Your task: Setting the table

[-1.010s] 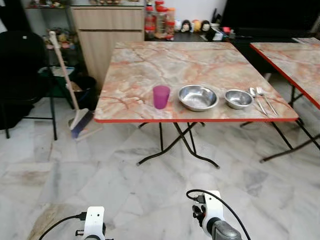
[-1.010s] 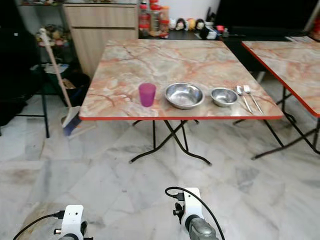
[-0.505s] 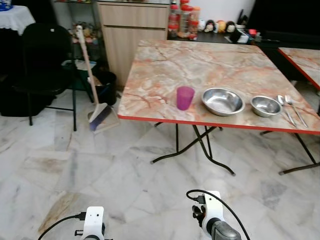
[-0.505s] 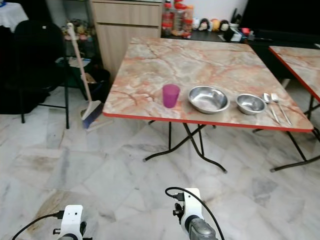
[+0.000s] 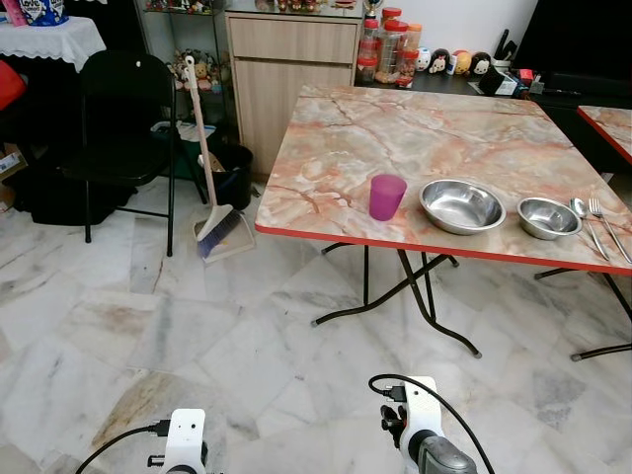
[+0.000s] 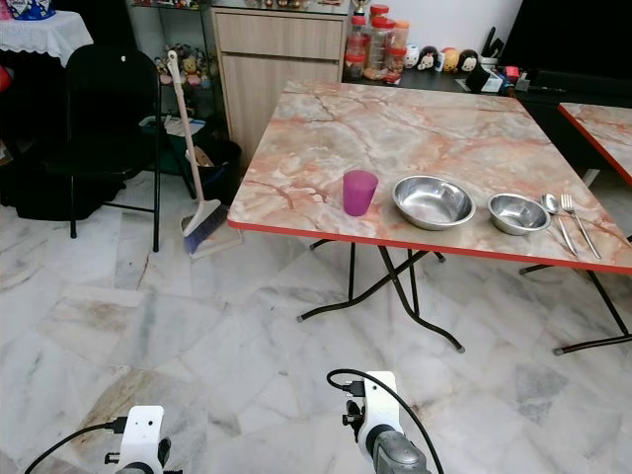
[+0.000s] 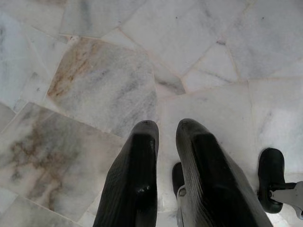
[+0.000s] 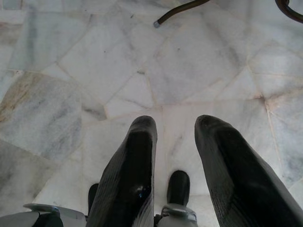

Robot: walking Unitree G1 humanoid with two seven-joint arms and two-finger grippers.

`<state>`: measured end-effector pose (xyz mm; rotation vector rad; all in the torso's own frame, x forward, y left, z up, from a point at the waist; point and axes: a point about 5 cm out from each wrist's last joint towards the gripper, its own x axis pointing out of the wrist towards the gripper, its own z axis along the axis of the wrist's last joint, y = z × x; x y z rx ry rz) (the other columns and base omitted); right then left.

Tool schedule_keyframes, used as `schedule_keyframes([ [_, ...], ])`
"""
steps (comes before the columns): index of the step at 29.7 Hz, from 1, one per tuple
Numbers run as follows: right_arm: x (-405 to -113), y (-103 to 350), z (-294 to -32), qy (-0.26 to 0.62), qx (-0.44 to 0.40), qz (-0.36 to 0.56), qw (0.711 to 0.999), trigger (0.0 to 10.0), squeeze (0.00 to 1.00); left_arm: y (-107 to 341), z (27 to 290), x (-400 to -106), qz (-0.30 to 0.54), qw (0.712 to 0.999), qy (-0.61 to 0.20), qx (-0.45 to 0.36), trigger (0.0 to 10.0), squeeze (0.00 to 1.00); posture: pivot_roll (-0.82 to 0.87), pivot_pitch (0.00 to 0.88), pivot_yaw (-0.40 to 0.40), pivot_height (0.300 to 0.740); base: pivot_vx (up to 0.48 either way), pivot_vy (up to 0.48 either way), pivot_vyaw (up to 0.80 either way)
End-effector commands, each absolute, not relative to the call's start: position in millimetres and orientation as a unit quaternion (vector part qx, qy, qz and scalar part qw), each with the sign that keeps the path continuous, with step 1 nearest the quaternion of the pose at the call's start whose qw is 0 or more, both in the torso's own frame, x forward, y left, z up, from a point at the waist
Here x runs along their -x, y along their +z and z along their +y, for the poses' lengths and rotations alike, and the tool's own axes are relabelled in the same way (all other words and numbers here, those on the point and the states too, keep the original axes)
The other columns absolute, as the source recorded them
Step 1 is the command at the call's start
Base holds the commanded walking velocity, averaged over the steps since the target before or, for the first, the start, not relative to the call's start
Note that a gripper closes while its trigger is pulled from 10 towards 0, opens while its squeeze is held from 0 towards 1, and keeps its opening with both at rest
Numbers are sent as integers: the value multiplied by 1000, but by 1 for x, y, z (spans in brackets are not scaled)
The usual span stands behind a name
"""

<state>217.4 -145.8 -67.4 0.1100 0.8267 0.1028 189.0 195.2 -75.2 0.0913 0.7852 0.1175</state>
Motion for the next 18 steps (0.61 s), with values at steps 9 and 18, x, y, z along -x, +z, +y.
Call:
schedule_keyframes([
  [9, -221, -65, -150, 40, -56, 394, 917, 10000, 0, -77, 194, -187, 389, 918, 55, -48, 10000, 0, 146, 14, -43, 740, 0, 0, -285],
  [18, -222, -64, -150, 40, -56, 391, 918, 10000, 0, -76, 194, -188, 387, 919, 54, -50, 10000, 0, 146, 15, -43, 740, 0, -160, 0],
])
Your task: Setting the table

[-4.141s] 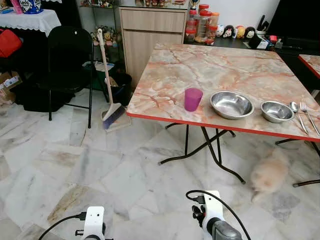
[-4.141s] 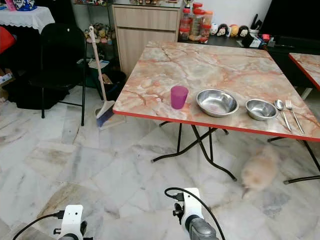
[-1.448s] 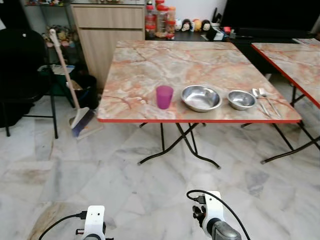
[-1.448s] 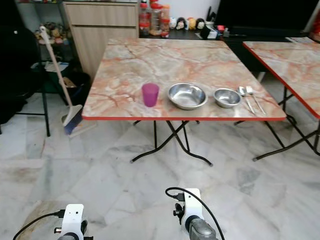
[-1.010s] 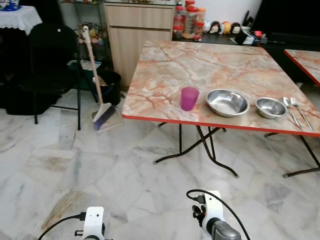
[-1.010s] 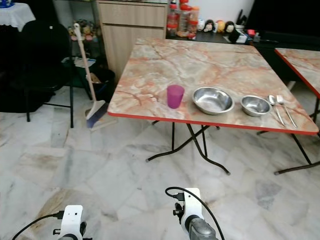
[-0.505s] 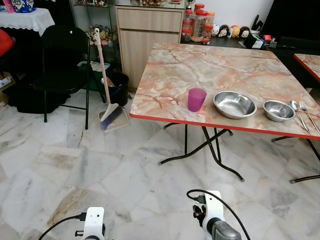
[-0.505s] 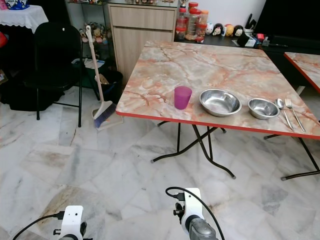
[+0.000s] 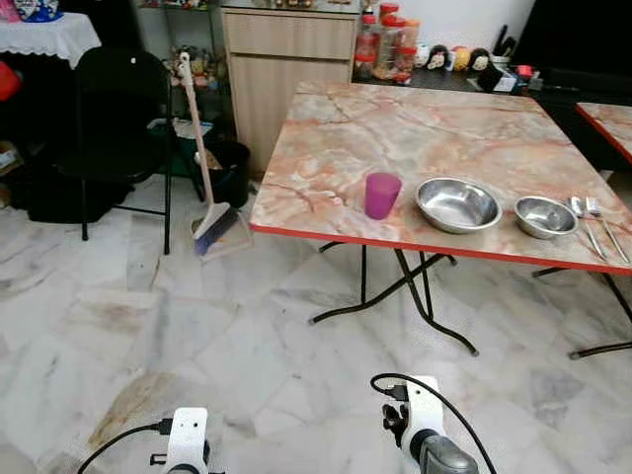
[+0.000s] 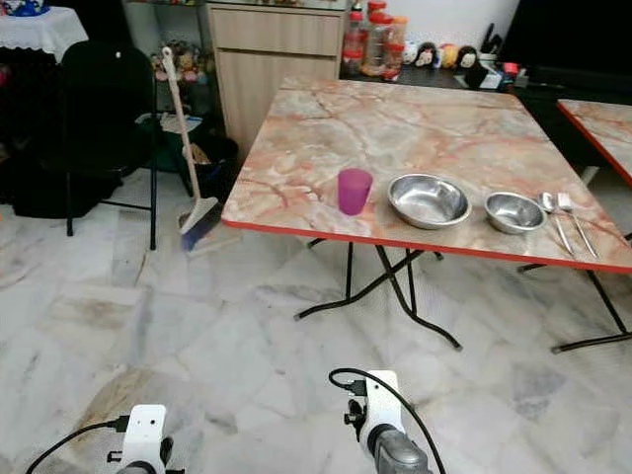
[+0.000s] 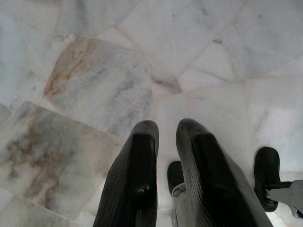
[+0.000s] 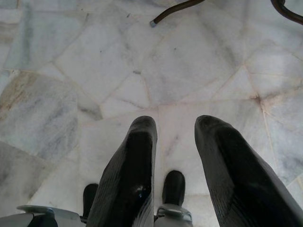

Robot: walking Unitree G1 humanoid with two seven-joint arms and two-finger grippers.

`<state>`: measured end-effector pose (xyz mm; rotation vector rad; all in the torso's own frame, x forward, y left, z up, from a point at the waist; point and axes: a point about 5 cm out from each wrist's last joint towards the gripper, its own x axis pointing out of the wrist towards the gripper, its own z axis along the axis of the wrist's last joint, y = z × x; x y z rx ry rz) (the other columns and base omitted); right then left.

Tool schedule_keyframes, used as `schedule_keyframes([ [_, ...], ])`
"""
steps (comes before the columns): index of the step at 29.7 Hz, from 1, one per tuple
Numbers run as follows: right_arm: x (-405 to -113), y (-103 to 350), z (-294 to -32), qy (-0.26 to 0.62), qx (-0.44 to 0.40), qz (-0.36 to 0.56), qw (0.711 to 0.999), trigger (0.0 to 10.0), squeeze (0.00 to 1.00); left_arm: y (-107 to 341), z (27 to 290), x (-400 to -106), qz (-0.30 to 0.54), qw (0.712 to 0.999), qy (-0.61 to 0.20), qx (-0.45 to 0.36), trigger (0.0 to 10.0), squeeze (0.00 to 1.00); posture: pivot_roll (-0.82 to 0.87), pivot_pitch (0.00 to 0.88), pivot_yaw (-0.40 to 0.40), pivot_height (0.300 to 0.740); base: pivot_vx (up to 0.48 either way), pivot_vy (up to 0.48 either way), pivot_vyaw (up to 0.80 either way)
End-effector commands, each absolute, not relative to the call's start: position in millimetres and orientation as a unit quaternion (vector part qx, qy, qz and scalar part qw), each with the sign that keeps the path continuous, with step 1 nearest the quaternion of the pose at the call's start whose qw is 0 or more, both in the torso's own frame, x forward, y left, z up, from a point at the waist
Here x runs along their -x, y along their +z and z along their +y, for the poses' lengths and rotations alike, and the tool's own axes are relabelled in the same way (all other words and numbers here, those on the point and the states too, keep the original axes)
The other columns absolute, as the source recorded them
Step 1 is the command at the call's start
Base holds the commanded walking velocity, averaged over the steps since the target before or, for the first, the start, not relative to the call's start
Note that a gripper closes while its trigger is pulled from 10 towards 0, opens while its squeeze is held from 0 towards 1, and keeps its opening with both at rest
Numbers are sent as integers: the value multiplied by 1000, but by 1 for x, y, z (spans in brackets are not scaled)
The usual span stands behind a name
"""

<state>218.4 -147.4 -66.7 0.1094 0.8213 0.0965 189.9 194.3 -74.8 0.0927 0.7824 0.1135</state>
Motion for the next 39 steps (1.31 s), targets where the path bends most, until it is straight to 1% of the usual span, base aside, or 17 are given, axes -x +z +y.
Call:
schedule_keyframes([
  [1, -222, -64, -150, 40, -56, 391, 918, 10000, 0, -76, 194, -188, 387, 919, 54, -50, 10000, 0, 146, 15, -43, 740, 0, -240, 0],
  [7, -222, -64, -149, 39, -61, 391, 918, 10000, 0, -76, 195, -187, 388, 918, 54, -52, 10000, 0, 148, 12, -41, 740, 0, -276, -611],
  [10, -222, -64, -147, 40, -60, 389, 918, 10000, 0, -76, 196, -188, 388, 919, 54, -54, 10000, 0, 154, 7, -32, 740, 0, -363, 0],
  [17, -222, -64, -146, 45, -58, 390, 918, 10000, 0, -74, 199, -190, 383, 920, 61, -53, 10000, 0, 170, 7, -42, 740, 0, -347, 0],
  [28, -227, -61, -145, 52, -57, 379, 922, 10000, 0, -75, 195, -189, 379, 922, 68, -36, 10000, 0, 160, 4, -50, 740, 0, 0, 0],
  [31, -233, -56, -145, 49, -62, 362, 929, 10000, 0, -73, 193, -193, 368, 927, 64, -34, 10000, 0, 156, 2, -48, 740, 0, 0, 0],
  [39, -241, -50, -146, 47, -62, 337, 938, 10000, 0, -73, 193, -192, 372, 926, 58, -37, 10000, 0, 131, 0, -37, 740, 0, 0, 0],
])
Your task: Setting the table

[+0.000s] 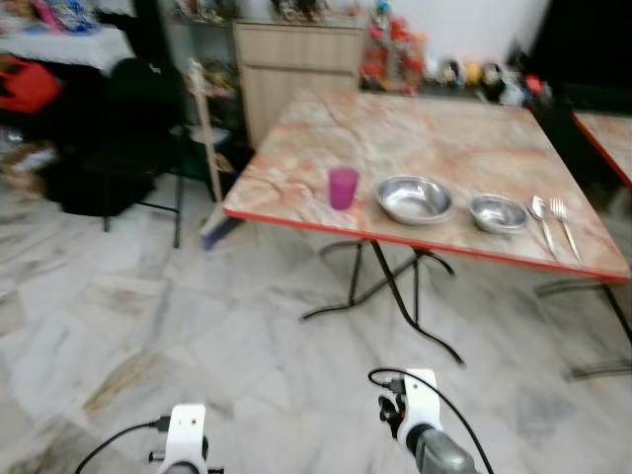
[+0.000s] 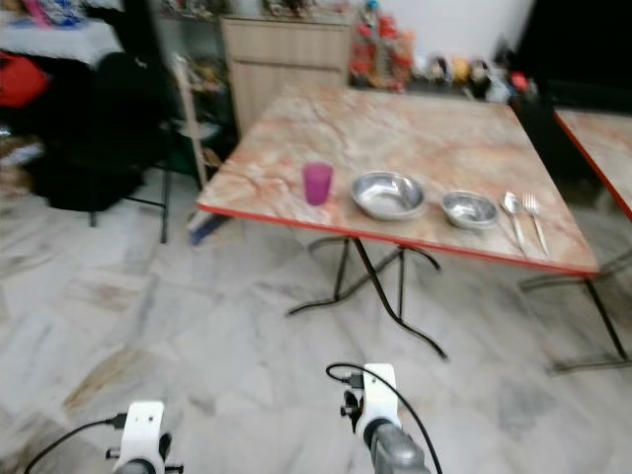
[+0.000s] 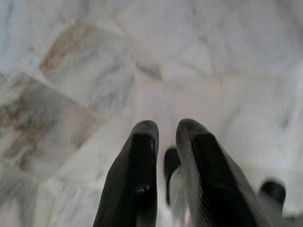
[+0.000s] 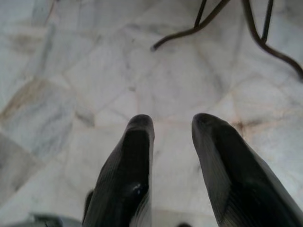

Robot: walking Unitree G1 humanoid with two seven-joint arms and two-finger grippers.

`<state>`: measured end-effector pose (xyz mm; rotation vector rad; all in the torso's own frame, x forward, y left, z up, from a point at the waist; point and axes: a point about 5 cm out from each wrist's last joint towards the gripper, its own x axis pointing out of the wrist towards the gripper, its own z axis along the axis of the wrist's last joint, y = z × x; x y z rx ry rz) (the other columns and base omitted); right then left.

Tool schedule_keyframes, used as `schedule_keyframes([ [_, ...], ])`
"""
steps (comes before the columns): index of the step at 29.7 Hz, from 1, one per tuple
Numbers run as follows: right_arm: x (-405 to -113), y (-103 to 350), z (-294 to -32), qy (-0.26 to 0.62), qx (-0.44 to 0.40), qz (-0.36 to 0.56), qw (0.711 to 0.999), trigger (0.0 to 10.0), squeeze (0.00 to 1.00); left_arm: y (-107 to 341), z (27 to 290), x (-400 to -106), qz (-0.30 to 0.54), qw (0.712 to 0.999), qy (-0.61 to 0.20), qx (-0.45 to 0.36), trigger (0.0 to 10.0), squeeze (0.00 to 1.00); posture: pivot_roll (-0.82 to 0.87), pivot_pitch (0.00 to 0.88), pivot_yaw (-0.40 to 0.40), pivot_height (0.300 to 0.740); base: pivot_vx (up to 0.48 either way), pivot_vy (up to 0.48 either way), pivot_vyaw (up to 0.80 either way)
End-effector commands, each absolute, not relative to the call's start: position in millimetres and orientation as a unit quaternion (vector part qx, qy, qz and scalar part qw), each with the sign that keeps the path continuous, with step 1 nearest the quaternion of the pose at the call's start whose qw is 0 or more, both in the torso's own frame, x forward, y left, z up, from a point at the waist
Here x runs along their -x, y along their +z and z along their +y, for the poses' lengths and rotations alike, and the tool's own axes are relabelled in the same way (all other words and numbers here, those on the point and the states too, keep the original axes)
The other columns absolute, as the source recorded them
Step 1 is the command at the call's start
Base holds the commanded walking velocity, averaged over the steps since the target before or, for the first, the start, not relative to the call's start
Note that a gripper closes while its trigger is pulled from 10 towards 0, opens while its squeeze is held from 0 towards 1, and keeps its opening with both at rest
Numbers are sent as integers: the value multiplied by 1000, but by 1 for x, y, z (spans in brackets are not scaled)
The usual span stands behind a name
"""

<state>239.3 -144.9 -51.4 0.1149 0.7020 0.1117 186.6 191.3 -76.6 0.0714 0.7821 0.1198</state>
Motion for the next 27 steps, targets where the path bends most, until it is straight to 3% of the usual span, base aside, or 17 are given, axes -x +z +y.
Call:
schedule_keyframes([
  [1, -244, -48, -147, 45, -64, 329, 941, 10000, 0, -73, 193, -192, 373, 925, 56, -37, 10000, 0, 127, 0, -36, 740, 0, 0, 0],
  [10, -259, -34, -143, 52, -66, 282, 956, 10000, 0, -73, 190, -192, 372, 926, 54, -30, 10000, 0, 111, 0, -38, 740, 0, 0, 0],
  [27, -305, 22, -107, 124, -24, 117, 985, 10000, 0, -73, 185, -195, 373, 926, 51, -25, 10000, 0, 94, 0, -41, 740, 0, 0, 0],
])
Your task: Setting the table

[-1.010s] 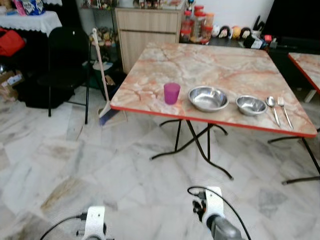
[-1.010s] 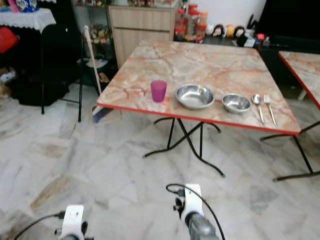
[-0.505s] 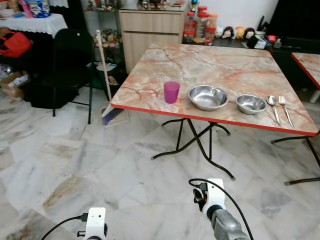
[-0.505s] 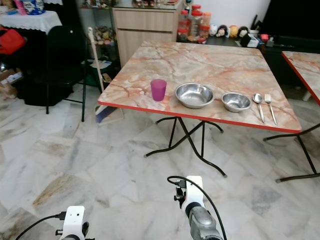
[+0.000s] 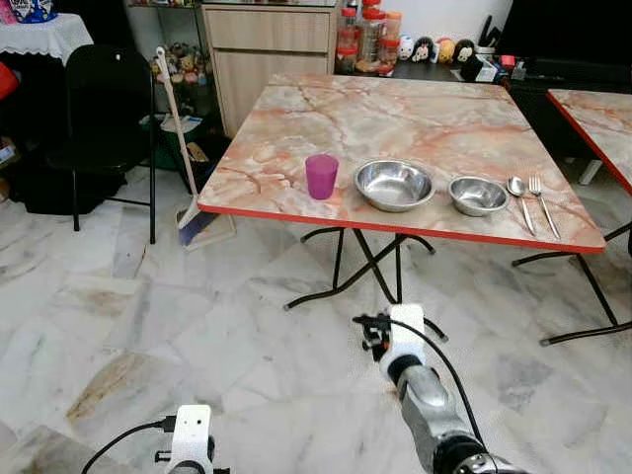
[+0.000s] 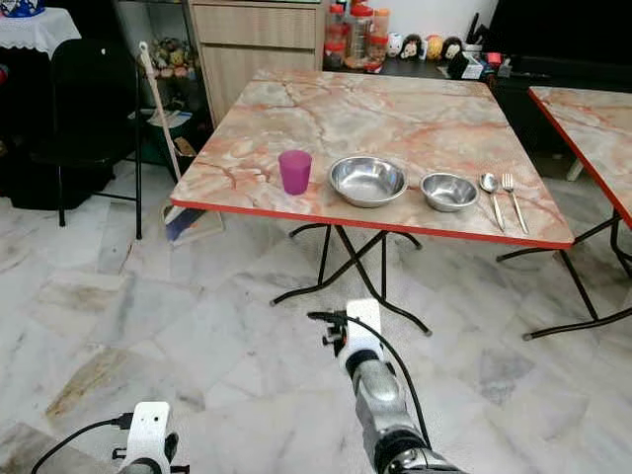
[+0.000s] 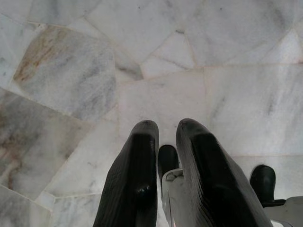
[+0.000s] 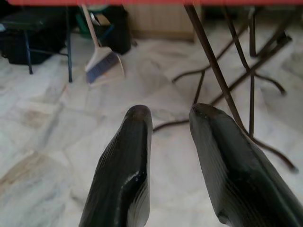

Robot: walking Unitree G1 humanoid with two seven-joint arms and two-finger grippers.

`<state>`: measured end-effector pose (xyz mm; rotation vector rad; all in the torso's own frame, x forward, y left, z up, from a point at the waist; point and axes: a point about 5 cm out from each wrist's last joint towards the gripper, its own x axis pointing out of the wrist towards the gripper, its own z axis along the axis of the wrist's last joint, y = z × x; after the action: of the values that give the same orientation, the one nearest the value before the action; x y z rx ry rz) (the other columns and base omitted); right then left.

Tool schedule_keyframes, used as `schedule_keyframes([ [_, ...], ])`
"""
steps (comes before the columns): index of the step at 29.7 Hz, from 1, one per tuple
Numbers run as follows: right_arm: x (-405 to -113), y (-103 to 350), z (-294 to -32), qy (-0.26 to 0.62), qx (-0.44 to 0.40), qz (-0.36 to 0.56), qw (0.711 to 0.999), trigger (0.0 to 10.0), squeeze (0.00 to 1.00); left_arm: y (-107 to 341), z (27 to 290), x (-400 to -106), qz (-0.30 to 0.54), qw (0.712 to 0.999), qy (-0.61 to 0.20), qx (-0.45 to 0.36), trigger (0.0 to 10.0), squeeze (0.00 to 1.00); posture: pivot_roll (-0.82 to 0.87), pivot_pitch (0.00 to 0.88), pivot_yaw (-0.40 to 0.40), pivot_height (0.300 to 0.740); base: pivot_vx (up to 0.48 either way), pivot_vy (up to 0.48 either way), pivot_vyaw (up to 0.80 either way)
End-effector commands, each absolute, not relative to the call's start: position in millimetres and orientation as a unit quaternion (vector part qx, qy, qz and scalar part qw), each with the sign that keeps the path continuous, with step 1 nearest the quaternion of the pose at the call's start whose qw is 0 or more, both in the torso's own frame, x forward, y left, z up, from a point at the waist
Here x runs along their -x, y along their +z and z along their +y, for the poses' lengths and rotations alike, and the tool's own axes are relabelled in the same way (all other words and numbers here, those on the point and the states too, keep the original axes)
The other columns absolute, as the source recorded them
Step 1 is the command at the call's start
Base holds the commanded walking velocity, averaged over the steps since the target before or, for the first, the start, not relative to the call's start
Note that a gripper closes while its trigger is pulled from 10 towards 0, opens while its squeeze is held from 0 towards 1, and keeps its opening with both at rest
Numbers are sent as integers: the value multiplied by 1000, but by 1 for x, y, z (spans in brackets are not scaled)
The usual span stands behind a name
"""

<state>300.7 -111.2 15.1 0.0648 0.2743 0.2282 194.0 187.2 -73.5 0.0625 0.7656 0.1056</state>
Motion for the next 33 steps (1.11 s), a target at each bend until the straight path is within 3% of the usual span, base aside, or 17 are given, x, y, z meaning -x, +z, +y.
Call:
schedule_keyframes([
  [1, -306, 23, -106, 126, -23, 114, 985, 10000, 0, -73, 185, -195, 373, 926, 50, -24, 10000, 0, 94, 0, -41, 740, 0, 0, 0],
  [8, -315, 41, -94, 135, -28, 64, 988, 10000, 0, -72, 186, -196, 371, 927, 48, -31, 10000, 0, 98, 9, -31, 740, 70, 0, 0],
  [9, -317, 44, -91, 141, -35, 56, 988, 10000, 416, -72, 187, -196, 371, 927, 49, -31, 10000, 0, 98, 9, -31, 740, 247, 0, 0],
  [10, -318, 48, -88, 147, -43, 47, 987, 10000, 1000, -72, 187, -196, 371, 927, 49, -32, 10000, 0, 98, 9, -31, 740, 251, 0, 0],
  [23, -329, 61, -88, 126, -95, 31, 987, 10000, 1000, -72, 187, -196, 370, 927, 52, -29, 10000, 0, 112, 10, -38, 740, 251, 0, 0],
  [24, -329, 61, -88, 123, -101, 34, 987, 10000, 553, -72, 187, -196, 370, 927, 51, -30, 10000, 0, 112, 10, -38, 740, 251, 0, 0],
  [25, -329, 61, -89, 118, -107, 35, 987, 10000, 0, -72, 187, -196, 370, 927, 50, -30, 10000, 0, 108, 13, -36, 740, 255, 0, 0],
  [33, -333, 64, -96, 79, -173, 35, 981, 10000, 0, -72, 186, -197, 369, 928, 46, -34, 10000, 0, 108, 16, -34, 740, 321, 0, 0],
])
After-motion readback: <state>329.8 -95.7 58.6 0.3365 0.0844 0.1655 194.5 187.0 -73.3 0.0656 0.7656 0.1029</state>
